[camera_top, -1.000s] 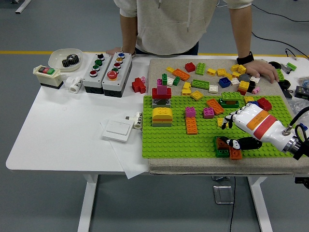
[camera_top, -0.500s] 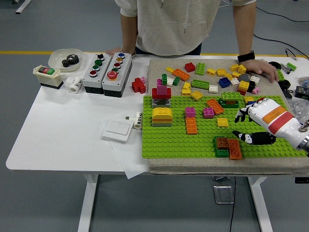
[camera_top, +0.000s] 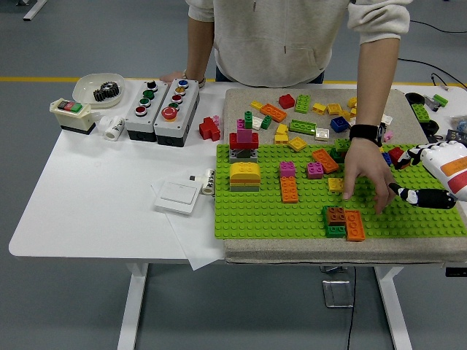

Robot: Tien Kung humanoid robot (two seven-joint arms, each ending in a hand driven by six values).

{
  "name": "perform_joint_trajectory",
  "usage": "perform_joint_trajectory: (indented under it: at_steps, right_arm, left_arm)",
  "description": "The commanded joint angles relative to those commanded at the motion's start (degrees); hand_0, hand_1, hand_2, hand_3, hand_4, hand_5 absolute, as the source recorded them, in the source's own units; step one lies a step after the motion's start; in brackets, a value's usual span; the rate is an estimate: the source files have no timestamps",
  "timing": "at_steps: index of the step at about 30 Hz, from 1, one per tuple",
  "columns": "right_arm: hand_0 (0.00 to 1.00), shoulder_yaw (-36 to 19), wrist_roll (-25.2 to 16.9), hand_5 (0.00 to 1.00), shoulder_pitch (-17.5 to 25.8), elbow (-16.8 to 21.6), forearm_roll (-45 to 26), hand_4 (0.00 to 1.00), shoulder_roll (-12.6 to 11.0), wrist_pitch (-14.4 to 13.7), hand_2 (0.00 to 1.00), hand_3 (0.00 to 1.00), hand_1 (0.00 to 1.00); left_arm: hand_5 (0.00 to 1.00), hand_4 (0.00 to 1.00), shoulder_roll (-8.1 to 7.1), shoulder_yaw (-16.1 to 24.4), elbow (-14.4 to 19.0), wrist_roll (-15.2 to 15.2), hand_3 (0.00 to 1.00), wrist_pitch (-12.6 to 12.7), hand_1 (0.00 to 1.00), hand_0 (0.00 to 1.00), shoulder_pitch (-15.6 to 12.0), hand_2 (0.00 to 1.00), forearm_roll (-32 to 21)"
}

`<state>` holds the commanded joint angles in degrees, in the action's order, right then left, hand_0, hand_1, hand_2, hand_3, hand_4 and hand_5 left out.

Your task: Pick up the brick,pile it on top of brick,press brick,pick up the brick,pile it on top of brick,press brick

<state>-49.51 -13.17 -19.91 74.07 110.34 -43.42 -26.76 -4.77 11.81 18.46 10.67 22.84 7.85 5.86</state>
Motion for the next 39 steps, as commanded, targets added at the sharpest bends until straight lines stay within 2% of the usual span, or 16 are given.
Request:
perform_joint_trajectory:
  at_steps: [7, 39]
  right_arm:
    - [0.502, -3.61, -0.18, 0.501, 1.92, -0.35, -0.34, 0.782, 0.90, -1.56, 0.576, 0.535, 0.531]
    - [0.504, -4.65, -0.14, 0.524, 3.01, -0.44, -0.58, 0.790, 1.67, -1.42, 0.575, 0.532, 0.535]
  left_arm:
    - [0.671, 0.655, 0.02, -0.12, 0.00, -0.05, 0.595, -0.02, 0.752, 0.773, -0.04, 0.751, -0.24]
    - [0.672, 0.655, 0.09, -0.25, -0.11, -0.12, 0.594, -0.02, 0.752, 0.772, -0.30, 0.749, -0.67]
